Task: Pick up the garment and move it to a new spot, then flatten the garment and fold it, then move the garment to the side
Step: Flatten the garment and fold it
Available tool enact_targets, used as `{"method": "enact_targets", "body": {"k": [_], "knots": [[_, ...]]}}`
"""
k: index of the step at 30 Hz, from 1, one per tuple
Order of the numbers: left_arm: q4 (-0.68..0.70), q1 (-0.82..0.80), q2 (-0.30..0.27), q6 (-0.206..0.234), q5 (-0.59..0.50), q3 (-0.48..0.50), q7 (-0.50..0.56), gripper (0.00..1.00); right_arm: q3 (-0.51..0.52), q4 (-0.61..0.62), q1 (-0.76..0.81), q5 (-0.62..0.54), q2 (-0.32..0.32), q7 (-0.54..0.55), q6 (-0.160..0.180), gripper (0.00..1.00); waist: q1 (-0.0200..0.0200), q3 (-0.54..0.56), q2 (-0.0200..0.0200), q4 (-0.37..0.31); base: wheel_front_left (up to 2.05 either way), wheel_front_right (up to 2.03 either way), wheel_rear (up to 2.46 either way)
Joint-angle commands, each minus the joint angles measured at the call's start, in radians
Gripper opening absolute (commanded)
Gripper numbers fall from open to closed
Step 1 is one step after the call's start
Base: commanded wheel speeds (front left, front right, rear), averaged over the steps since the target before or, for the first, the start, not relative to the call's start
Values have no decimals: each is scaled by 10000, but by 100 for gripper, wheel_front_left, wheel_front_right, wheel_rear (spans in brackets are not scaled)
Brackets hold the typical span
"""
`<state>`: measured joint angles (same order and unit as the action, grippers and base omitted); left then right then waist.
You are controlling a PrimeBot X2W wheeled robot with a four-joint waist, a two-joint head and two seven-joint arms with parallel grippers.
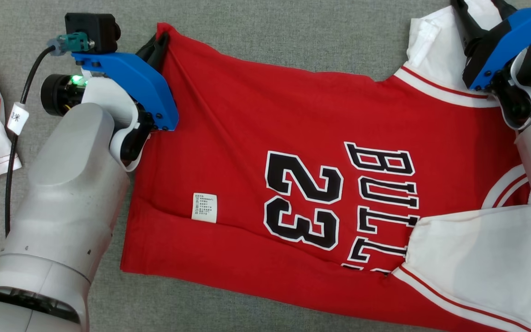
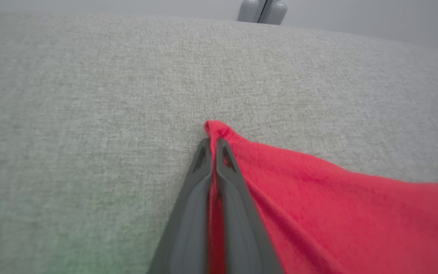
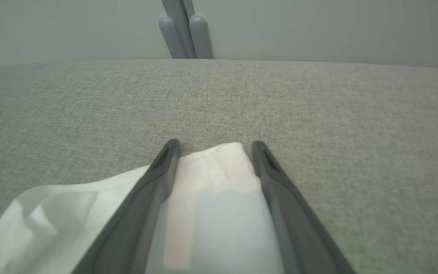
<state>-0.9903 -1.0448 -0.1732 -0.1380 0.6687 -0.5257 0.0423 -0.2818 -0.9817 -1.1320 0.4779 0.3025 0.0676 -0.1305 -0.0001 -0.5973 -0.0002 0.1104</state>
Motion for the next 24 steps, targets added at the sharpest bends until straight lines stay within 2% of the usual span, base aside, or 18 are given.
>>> {"method": "enact_targets", "body": {"k": [1,7,13,19,24], "knots": [[-408,341,-211,136,114,-111,127,0,-215,-359,-61,236,-77,262,-4,0,1,74,2,-21,0,0,0],[-347,483,-408,132,360,-170,-179,0,-678,-357,-72,523,8,-11,-3,0,1,398,2,-175,0,0,0],[-72,724,-610,95,473,-200,-841,0,-1116,315,534,924,280,-1428,-3,0,1,1166,2,-413,0,0,0],[472,1575,-988,126,422,-209,-1536,0,-1283,1556,1958,1478,650,-2763,-3,0,1,2148,2,-682,0,0,0],[1405,2813,-1425,311,371,-257,-1965,0,-1234,3113,3835,1751,959,-3144,-3,0,1,2860,2,-925,0,0,0]]}}
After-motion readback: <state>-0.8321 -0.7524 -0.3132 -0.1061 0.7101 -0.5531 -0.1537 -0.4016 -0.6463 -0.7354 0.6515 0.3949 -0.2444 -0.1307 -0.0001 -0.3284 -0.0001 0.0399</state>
